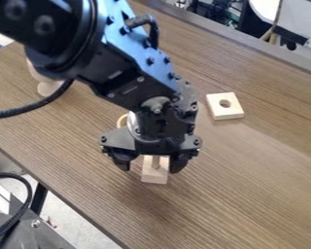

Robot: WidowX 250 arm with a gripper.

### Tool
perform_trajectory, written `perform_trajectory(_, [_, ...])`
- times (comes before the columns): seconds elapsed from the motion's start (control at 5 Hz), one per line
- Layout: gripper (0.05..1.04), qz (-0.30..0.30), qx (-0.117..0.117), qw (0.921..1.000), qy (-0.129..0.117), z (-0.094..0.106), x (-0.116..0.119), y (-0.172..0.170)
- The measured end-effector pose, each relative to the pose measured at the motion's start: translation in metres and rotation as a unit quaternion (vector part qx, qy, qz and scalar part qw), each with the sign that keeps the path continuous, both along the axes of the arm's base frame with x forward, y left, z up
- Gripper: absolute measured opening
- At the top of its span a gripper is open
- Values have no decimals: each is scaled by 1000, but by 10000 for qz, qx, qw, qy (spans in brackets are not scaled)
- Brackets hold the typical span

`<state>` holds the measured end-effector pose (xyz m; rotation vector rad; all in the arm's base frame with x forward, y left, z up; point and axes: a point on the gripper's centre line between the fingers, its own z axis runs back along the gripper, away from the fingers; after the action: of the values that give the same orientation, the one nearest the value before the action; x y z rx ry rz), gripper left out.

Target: Take off the thing on the hole and put it on top of the table

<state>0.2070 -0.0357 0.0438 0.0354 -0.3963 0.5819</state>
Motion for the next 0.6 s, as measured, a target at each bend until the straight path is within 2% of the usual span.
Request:
perform_trajectory(0.4, [989,36,56,9998,-167,-5,-2,0])
perform_trajectory(0.6, [989,84,56,9994,-340,-7,-2,1])
